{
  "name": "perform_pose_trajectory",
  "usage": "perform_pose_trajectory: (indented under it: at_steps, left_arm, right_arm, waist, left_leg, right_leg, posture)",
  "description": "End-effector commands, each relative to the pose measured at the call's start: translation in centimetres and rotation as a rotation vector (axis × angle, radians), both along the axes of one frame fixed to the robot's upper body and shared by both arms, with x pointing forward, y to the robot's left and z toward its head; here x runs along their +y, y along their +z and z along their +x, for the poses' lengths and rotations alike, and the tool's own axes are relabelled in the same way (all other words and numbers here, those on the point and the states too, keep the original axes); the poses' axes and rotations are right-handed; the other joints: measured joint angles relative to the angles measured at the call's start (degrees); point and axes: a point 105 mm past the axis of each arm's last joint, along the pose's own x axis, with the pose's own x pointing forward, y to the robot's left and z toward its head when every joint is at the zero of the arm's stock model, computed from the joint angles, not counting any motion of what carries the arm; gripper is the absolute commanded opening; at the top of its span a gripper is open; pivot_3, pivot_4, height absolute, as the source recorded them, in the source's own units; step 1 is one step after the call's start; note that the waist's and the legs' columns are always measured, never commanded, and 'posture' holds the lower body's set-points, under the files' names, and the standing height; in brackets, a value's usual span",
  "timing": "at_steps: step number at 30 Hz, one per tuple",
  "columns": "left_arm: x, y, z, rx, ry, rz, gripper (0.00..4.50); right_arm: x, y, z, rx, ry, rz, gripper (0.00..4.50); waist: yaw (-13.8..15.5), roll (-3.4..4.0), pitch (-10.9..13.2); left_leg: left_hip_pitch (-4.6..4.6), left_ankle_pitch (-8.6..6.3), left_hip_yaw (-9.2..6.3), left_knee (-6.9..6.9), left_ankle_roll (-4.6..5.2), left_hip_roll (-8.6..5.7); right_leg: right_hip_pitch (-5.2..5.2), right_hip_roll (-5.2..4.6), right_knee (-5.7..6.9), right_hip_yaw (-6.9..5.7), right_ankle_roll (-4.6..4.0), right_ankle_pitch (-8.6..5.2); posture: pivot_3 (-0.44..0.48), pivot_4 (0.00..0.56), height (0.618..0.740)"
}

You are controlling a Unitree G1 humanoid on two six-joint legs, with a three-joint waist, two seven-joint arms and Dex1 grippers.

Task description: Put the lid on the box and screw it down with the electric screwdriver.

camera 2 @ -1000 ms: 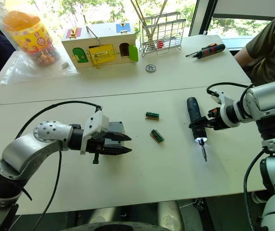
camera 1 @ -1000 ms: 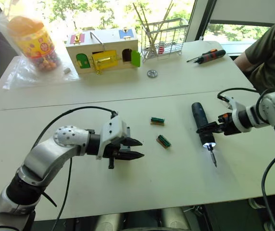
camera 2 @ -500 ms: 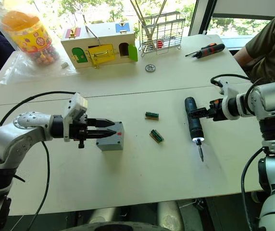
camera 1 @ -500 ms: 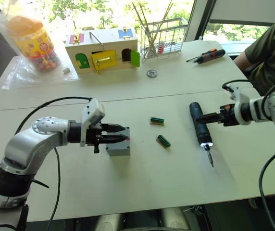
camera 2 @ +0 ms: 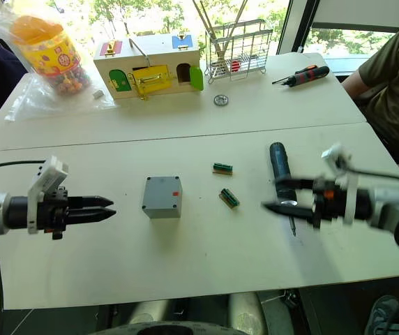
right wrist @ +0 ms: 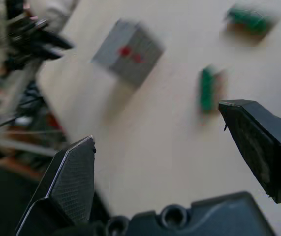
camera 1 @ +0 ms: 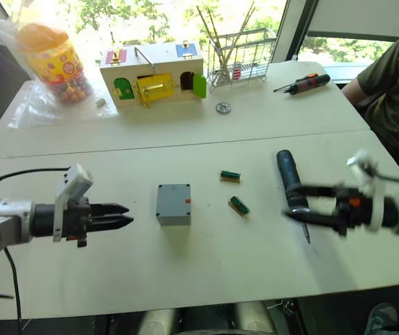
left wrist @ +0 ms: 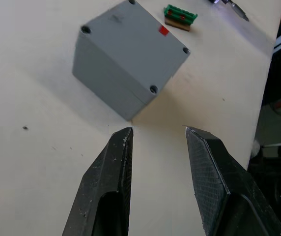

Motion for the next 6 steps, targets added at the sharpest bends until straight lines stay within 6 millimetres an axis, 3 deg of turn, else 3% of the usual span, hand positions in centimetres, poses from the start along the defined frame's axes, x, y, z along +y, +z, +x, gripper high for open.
perform_pose_trajectory:
  at_steps: [1,3,6]
  left_arm:
    - [-0.9,-0.6,-2.2,0.064,0.000,-0.071,1.71]
    - [-1.4,-1.6,-3.7,0.123,0.001,-0.094,1.71]
    - [-1.4,-2.4,-4.2,0.154,0.036,-0.119,1.71]
  right_arm:
    - [2.1,-0.5,-2.7,0.040,0.130,0.048,4.45]
    - [2.8,-1.3,-4.0,0.071,0.170,0.028,4.45]
    - [3.0,-2.1,-4.9,0.088,0.184,-0.002,4.45]
  waist:
    - [-0.2,0.02,0.0]
    - [-0.1,0.01,0.0]
    - [0.1,-0.01,0.0]
  left_leg:
    - [0.05,-0.01,0.02,0.00,0.00,0.00]
    - [0.10,-0.01,0.03,-0.04,0.01,0.01]
    - [0.07,-0.02,0.02,-0.05,0.00,0.03]
  right_leg:
    - [0.03,0.00,0.00,0.03,-0.01,0.00]
    - [0.04,0.00,0.00,0.05,-0.01,-0.01]
    - [0.04,0.01,-0.06,0.01,-0.01,-0.01]
  posture:
    - [0.000,0.150,0.740]
    - [0.000,0.150,0.740]
    - [0.000,0.150,0.740]
